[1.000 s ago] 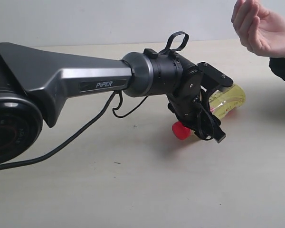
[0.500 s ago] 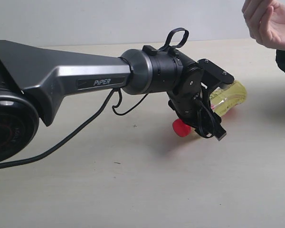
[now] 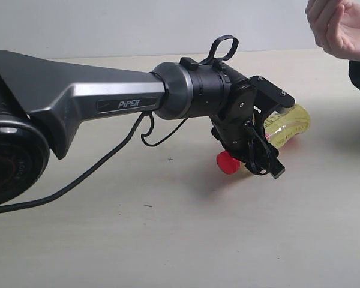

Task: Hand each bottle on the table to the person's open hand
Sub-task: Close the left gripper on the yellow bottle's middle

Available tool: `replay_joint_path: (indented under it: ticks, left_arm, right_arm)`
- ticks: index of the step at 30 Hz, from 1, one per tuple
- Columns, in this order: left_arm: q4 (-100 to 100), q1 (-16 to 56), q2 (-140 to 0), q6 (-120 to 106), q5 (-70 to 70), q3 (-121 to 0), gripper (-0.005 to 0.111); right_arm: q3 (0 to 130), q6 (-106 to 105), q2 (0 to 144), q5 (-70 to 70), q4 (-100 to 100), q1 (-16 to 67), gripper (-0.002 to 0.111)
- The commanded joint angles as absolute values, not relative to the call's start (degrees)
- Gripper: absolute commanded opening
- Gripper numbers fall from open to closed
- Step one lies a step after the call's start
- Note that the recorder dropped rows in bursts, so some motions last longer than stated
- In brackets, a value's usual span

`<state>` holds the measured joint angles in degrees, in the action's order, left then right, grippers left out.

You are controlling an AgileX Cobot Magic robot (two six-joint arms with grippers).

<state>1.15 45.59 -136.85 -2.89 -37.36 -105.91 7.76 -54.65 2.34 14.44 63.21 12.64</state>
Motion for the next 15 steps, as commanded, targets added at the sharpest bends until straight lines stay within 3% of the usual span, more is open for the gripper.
replay_joint_path:
  ticks: [1, 15]
  left_arm:
    - [1.4, 45.8, -135.9, -2.9, -37.1, -106.1, 0.044]
    - [1.4, 45.8, -136.1, -3.0, -37.8, -106.1, 0.044]
  right_arm:
    - [7.7, -54.7, 2.0, 14.0, 63.5, 12.3, 0.0]
    - [7.7, -54.7, 2.0, 14.0, 63.5, 12.3, 0.0]
